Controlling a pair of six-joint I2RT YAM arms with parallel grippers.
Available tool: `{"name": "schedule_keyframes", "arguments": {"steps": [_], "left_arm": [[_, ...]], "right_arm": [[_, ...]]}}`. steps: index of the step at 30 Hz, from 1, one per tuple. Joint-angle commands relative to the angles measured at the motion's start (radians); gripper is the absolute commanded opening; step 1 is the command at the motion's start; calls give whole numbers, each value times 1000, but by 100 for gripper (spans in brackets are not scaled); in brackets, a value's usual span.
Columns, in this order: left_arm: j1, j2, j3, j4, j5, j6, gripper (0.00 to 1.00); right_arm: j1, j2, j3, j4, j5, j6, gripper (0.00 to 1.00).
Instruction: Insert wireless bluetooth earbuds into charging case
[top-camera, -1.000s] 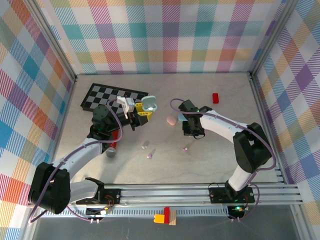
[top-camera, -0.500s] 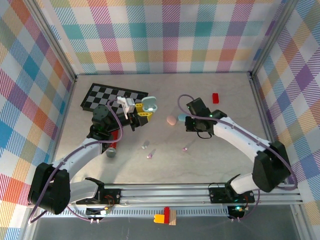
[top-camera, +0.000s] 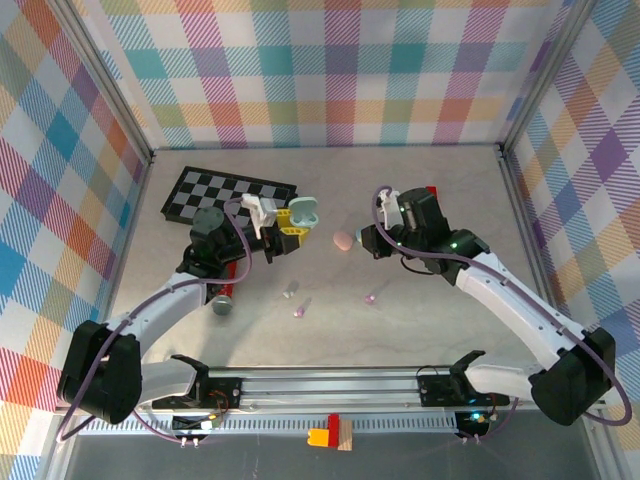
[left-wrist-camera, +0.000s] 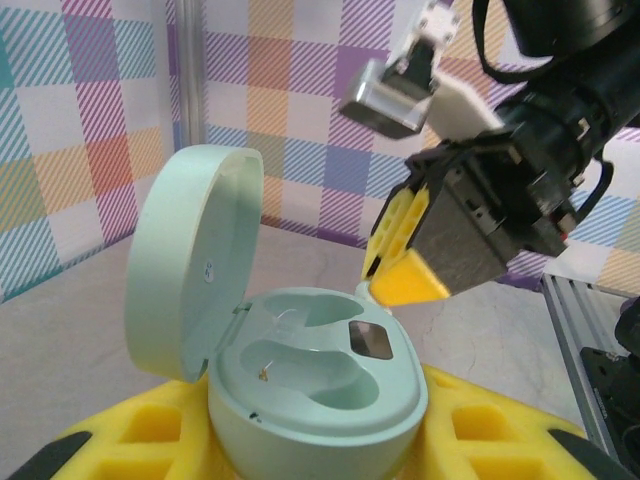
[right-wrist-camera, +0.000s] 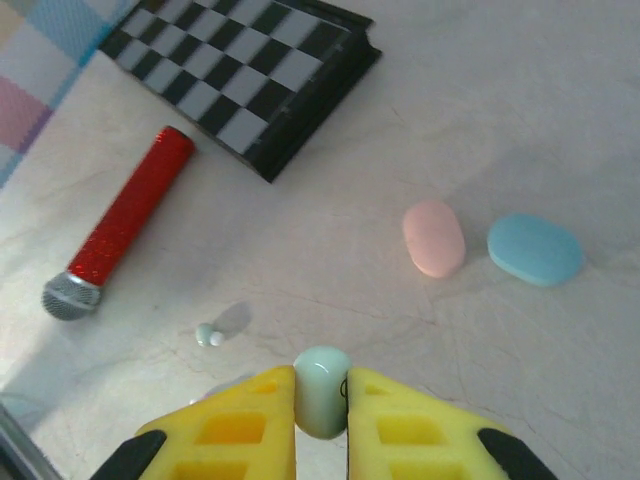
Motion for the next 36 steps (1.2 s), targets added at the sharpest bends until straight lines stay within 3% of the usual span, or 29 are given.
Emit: {"name": "schedule_keyframes", "arguments": {"steps": [1, 14, 36], "left_arm": [[-13, 19, 34, -7, 22, 35, 36], [-46, 49, 65, -70, 22, 95, 36], [-49, 12, 76, -118, 109, 106, 35]], "right_arm": [[-4, -37, 58, 10, -93, -105, 16], [70, -23, 179, -14, -200, -204, 16], [130, 153, 279, 10, -190, -261, 15]]}}
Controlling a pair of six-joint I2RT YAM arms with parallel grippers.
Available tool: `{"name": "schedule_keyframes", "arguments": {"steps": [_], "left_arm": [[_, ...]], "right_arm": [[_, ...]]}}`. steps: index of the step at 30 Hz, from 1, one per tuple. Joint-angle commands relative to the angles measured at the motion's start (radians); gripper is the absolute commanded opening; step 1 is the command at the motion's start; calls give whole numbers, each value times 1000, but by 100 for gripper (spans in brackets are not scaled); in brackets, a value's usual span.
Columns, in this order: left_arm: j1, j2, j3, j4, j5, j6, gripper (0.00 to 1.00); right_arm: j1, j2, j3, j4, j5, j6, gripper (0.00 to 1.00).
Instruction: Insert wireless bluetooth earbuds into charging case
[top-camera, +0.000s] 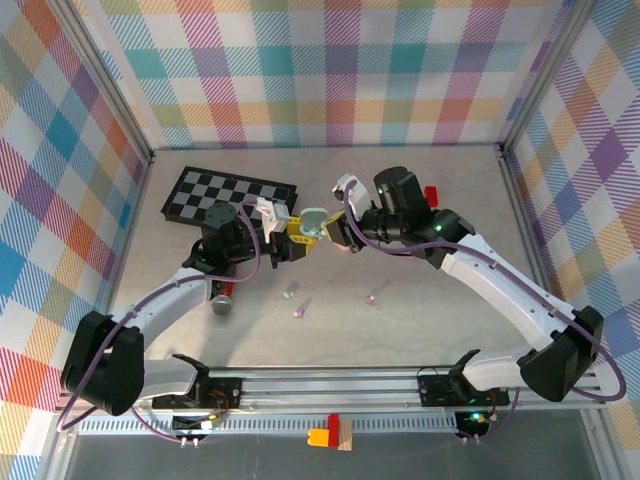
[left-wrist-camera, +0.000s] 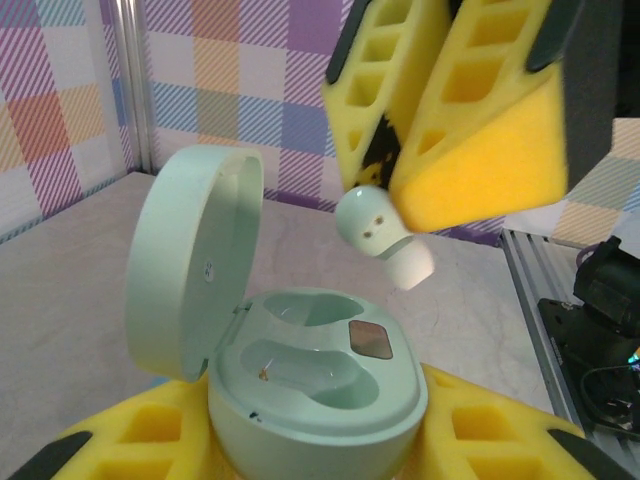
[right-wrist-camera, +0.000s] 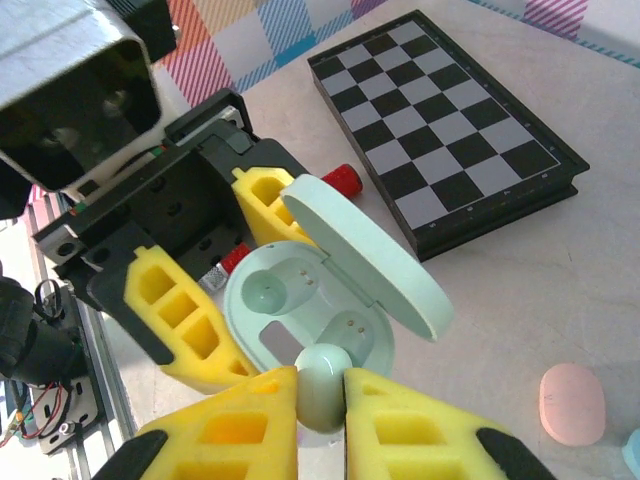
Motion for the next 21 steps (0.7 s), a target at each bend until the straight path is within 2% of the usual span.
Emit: {"name": "schedule_keyframes", "arguments": {"steps": [1, 21], "left_arm": [[-10, -28, 40, 2, 49, 19, 35], [-9, -35, 37, 2, 72, 13, 36]], "right_arm": [[9, 12, 32, 26, -8, -16, 15], [12, 51, 26, 35, 15, -3, 15]]}}
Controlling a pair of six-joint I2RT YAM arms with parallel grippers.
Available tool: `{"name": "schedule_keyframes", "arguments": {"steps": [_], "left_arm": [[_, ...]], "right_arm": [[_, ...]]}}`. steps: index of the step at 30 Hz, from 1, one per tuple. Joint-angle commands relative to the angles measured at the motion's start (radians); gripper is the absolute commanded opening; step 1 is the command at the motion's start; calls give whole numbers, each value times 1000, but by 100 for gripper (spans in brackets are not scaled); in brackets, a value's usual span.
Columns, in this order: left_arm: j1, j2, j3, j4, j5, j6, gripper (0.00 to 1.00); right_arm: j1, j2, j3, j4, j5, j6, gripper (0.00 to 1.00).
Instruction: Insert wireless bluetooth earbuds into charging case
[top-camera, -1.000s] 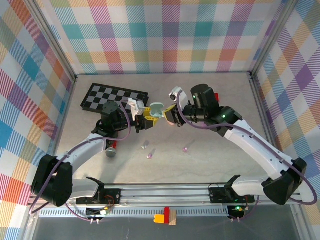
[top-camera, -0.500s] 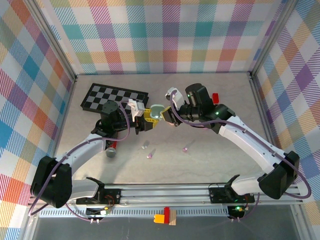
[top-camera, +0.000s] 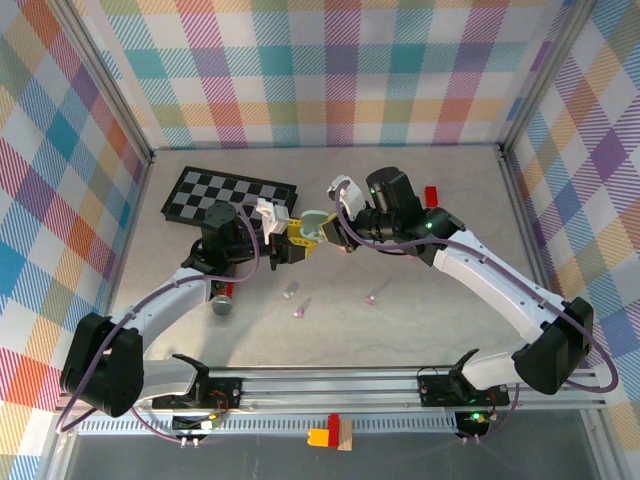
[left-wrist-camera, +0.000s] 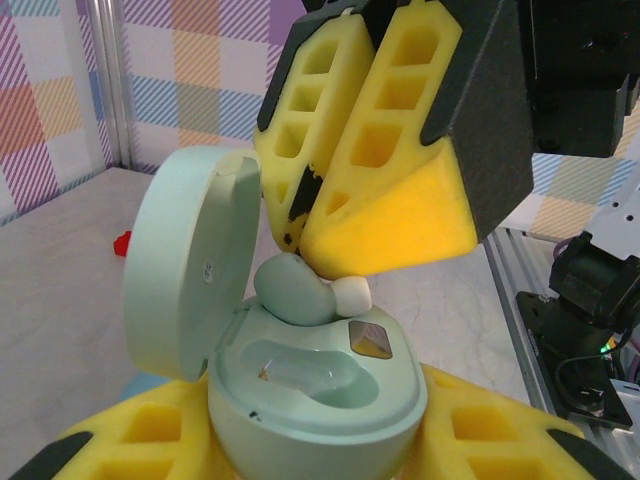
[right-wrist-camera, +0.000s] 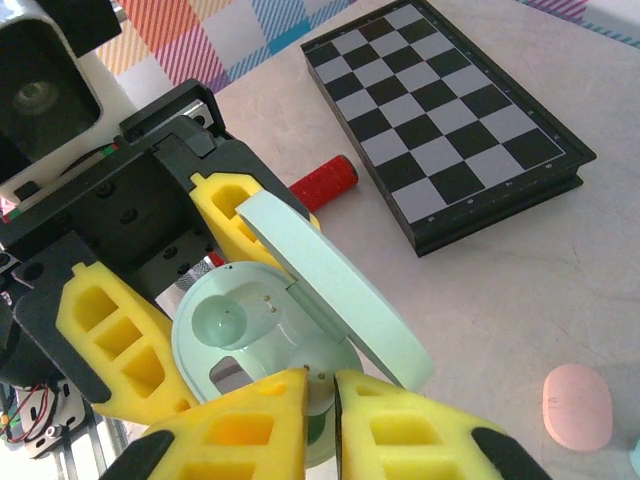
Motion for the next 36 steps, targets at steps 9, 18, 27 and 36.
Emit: {"name": "schedule_keyframes", "arguments": {"steps": [9, 18, 27, 36], "left_arm": [[-9, -25, 35, 33, 30, 11, 36], [-10, -18, 35, 45, 33, 3, 36], [-8, -16, 34, 65, 39, -12, 36], [-9, -12, 24, 97, 29, -20, 36]], "right_arm": [[6, -20, 30, 22, 39, 55, 25], [-3, -47, 19, 49, 38, 115, 34], [-27, -42, 15, 63, 36, 193, 41], [-66, -41, -7, 71, -64, 290, 53]]}}
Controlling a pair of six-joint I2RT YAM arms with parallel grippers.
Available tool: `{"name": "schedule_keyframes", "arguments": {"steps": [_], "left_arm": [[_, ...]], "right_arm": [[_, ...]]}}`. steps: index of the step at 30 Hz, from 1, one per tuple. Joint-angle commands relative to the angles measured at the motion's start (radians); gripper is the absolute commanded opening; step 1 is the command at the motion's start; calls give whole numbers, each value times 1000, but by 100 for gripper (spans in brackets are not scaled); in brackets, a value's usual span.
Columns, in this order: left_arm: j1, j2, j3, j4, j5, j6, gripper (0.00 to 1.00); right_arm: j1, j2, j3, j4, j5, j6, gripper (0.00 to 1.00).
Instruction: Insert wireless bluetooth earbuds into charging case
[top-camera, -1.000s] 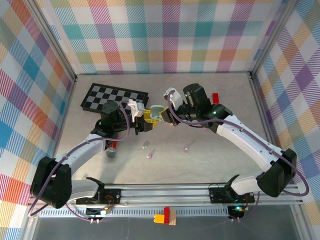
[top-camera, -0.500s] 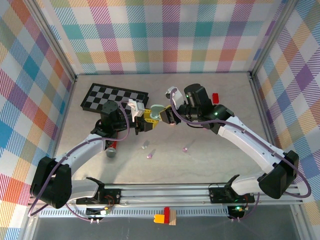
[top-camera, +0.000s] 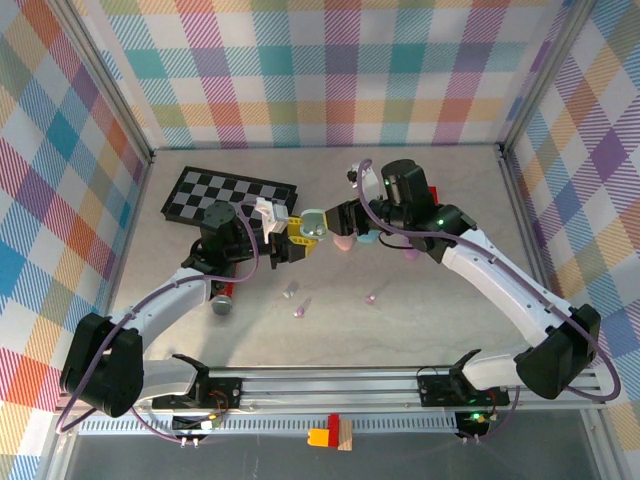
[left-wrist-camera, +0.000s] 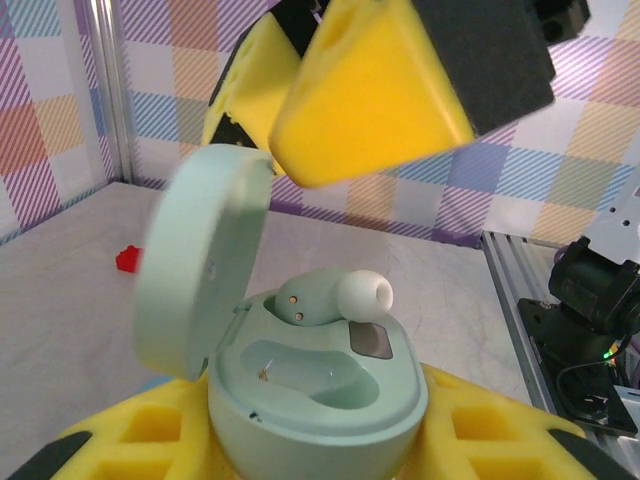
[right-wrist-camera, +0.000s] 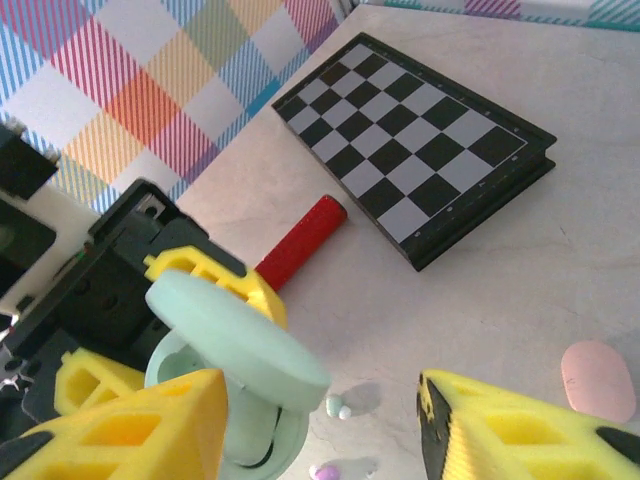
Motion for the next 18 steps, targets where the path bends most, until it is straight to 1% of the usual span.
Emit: {"name": "schedule_keyframes", "arguments": {"steps": [1, 4, 7, 10, 12, 15, 18], "left_arm": [[-8, -9, 24, 63, 28, -14, 36], [-7, -4, 26, 68, 28, -19, 36], [-8, -2, 24, 77, 26, -25, 36], [-8, 0, 22, 84, 25, -29, 36], [-8, 1, 22, 83, 12, -36, 36], [-8, 2, 22, 80, -41, -52, 35], [-8, 4, 10, 96, -86, -51, 35]], "right_arm": [[4, -7, -1, 16, -61, 31, 52], [5, 7, 6, 8, -92, 31, 48], [5, 16, 9, 4, -115, 27, 46], [4, 21, 13, -6, -109, 27, 46], [5, 18, 15, -7, -101, 29, 48], [4, 3, 10, -12, -74, 33, 55], [5, -11, 5, -19, -41, 44, 58]]}}
